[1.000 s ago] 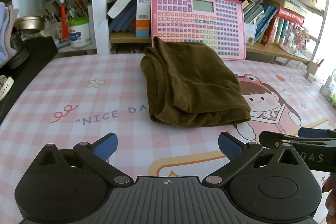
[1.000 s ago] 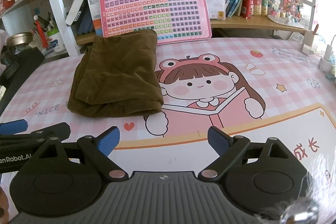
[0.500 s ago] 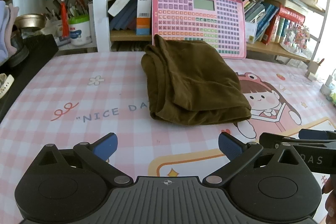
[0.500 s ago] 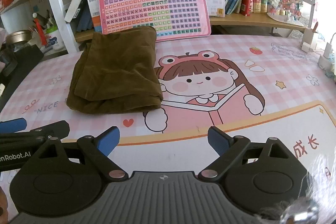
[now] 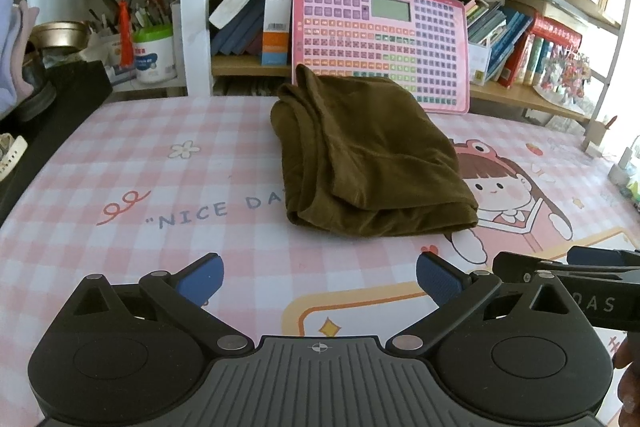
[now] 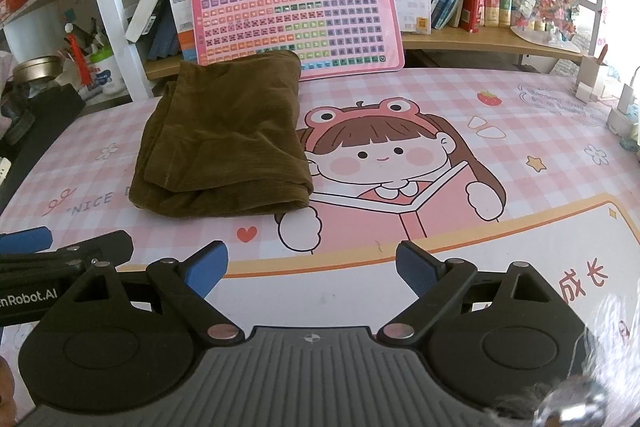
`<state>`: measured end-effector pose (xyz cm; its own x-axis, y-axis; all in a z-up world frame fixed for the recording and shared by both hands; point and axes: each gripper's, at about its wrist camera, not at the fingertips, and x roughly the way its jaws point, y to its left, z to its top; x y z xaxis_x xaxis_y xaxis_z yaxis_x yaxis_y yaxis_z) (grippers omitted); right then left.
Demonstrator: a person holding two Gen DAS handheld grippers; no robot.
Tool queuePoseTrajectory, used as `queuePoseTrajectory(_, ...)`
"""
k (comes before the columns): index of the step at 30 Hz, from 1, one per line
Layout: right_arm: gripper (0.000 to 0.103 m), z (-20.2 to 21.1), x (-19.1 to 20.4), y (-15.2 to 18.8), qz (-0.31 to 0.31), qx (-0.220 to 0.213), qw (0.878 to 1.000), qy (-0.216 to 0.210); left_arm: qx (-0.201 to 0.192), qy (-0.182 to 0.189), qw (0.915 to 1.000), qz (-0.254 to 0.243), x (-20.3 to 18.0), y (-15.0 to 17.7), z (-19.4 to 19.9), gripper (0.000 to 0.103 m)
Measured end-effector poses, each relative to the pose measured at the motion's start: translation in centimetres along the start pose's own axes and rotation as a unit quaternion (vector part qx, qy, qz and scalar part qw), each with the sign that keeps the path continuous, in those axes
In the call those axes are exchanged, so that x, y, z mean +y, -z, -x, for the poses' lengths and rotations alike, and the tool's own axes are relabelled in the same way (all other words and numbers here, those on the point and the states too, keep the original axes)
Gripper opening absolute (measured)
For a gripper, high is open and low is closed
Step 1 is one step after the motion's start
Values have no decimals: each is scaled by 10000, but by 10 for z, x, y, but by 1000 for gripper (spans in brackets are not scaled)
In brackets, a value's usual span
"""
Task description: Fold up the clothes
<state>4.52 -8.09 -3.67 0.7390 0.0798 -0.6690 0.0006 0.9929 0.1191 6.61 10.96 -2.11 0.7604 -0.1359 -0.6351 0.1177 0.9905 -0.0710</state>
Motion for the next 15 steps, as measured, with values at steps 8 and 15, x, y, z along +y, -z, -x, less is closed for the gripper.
queuePoseTrajectory(8, 91, 1, 0, 1, -2, 12, 10000, -11, -19, 14, 10000, -5, -1, 1, 1, 103)
queuePoseTrajectory(15, 91, 4, -1, 3, -4, 1, 10000, 2, -7, 21, 10000, 26, -2, 1, 2, 103)
